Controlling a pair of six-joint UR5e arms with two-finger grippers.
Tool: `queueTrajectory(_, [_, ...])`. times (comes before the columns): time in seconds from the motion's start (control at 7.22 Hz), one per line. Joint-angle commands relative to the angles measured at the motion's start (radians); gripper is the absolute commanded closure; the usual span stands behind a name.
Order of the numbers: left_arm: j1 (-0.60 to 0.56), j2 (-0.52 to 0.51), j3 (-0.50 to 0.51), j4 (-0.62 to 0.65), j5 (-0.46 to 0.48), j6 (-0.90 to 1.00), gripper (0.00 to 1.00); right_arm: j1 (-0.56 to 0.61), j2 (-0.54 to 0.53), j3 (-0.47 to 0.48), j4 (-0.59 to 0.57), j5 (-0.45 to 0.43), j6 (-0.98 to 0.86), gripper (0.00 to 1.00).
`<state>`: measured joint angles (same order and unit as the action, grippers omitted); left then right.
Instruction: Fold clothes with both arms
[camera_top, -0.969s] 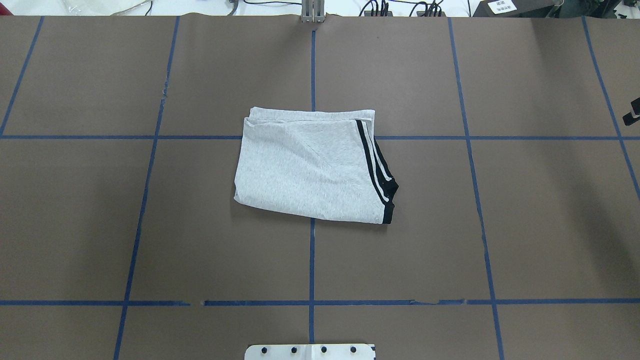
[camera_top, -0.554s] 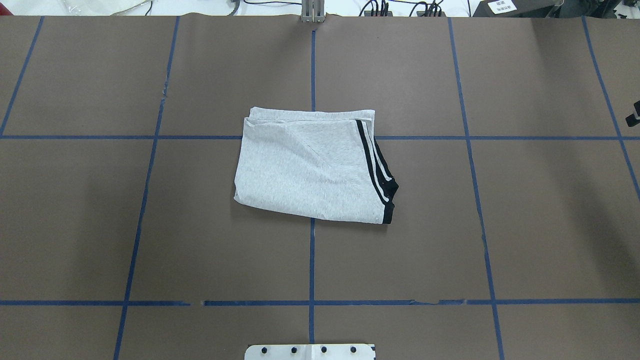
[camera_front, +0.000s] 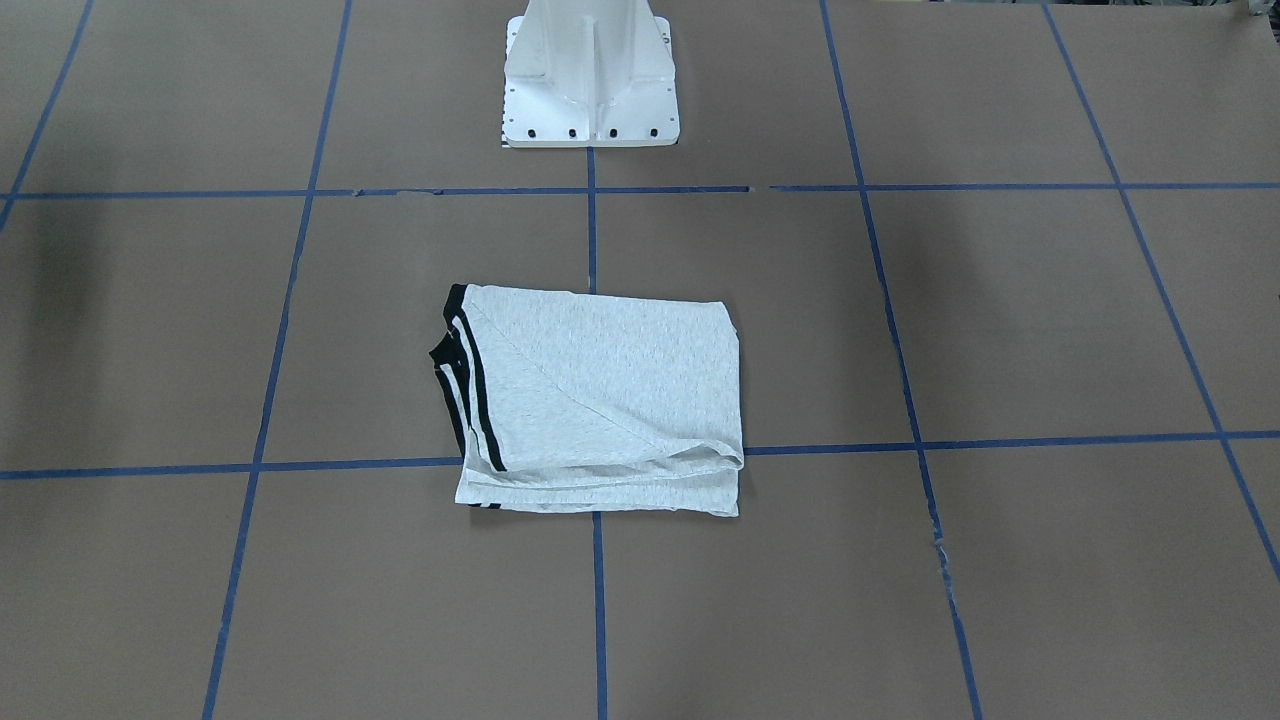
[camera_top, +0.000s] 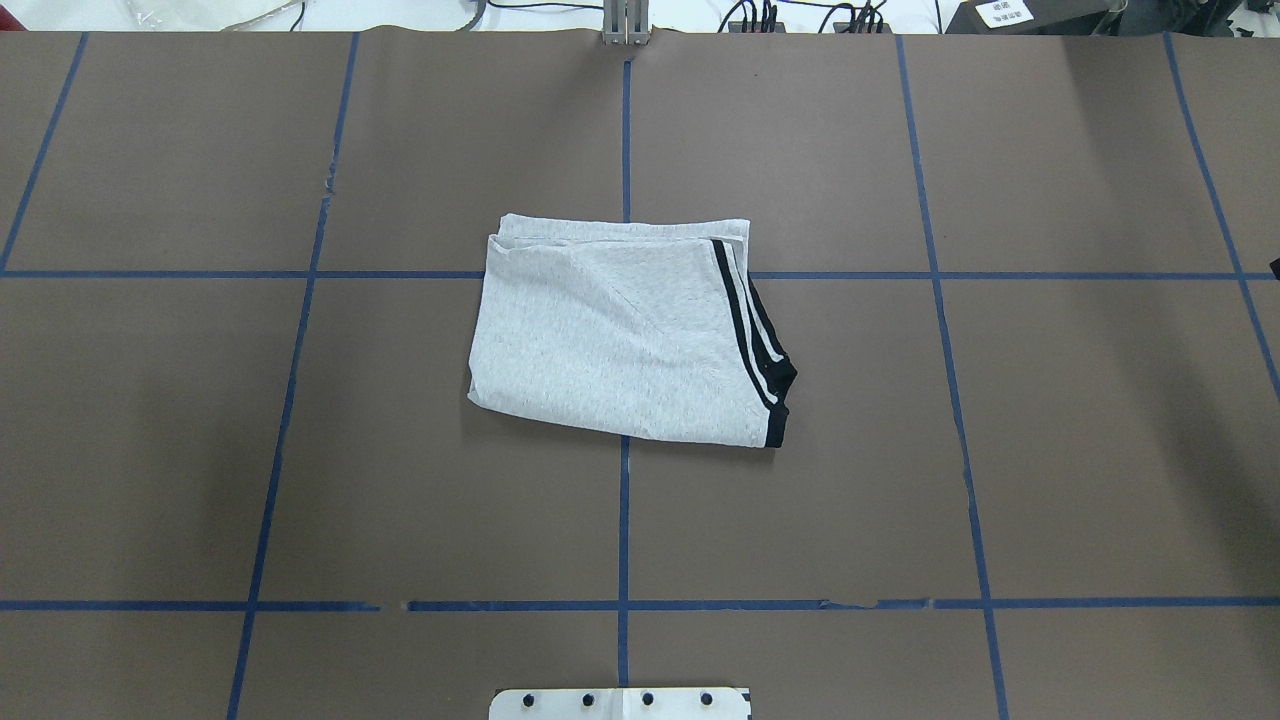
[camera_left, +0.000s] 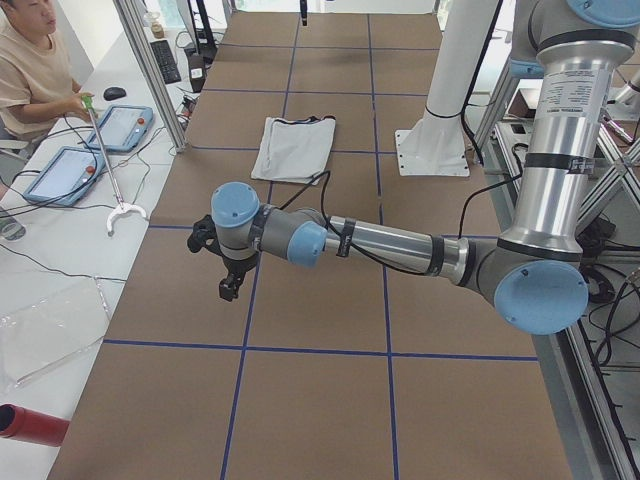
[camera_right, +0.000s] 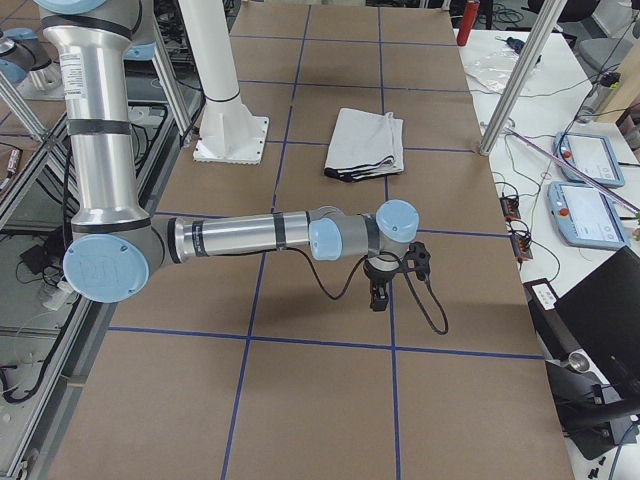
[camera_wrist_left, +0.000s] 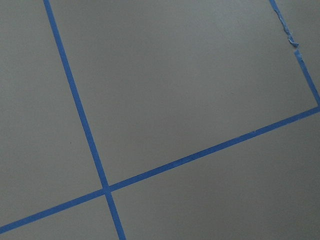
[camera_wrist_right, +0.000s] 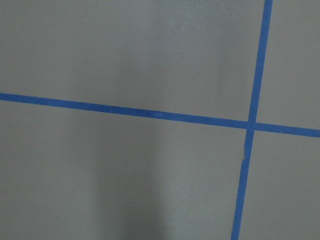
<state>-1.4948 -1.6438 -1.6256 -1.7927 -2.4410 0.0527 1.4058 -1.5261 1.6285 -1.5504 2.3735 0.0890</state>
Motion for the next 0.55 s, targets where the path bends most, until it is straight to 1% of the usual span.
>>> queueTrajectory(0.0, [-0.004,0.033,0.000,-0.024,0.005,-0.008,0.00,0.030,-0.054,-0.001,0.007,0.010,-0.020,0.00])
queueTrajectory(0.42, [-0.039,0.035,-0.005,-0.017,0.025,-0.008,0.00,0.030,-0.054,-0.007,0.010,0.009,-0.003,0.00])
